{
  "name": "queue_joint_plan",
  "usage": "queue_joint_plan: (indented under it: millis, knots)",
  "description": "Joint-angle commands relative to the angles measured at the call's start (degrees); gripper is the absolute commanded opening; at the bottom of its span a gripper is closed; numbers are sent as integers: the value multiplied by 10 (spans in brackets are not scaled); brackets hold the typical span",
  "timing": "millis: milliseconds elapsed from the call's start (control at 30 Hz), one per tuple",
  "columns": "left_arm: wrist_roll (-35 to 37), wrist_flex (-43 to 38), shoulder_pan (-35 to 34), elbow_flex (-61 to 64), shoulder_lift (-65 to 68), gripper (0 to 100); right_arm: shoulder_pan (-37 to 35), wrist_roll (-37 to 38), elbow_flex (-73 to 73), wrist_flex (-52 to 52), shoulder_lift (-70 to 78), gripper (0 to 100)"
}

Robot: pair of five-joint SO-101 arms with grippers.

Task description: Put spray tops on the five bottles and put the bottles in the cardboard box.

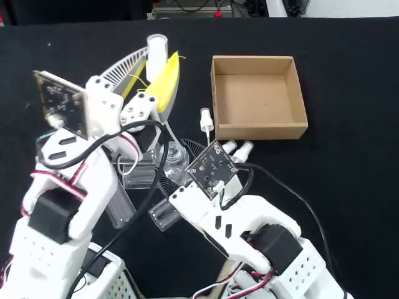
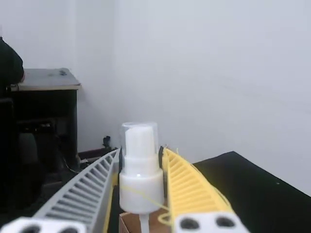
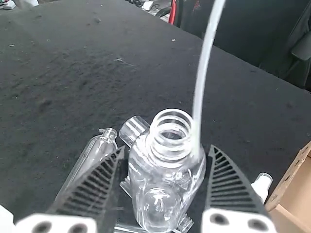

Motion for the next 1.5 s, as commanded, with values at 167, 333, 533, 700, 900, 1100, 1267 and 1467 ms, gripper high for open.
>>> queue_joint_plan:
  millis: [167, 333, 533, 700, 900, 1100, 1267, 1467]
  knots:
    - [-94, 55, 6, -66, -6, 55, -5, -3, -2, -18, 2, 191]
    - [-92, 65, 7, -60, -2, 55, -5, -3, -3, -18, 2, 191]
    - [-91, 65, 39, -19, -7, 55, -5, -3, -3, -18, 2, 191]
    - [-86, 65, 68, -11, -7, 55, -4, -3, -3, -18, 2, 191]
    - [-26, 97, 55, -3, -8, 118, -4, -3, -3, -18, 2, 191]
    - [29, 139, 21, -4, -13, 166, -4, -3, -3, -18, 2, 191]
    - [29, 147, 18, 2, -61, 166, -4, -3, -2, -18, 2, 191]
    - [25, 148, 14, 20, -86, 167, -4, -3, -2, -18, 2, 191]
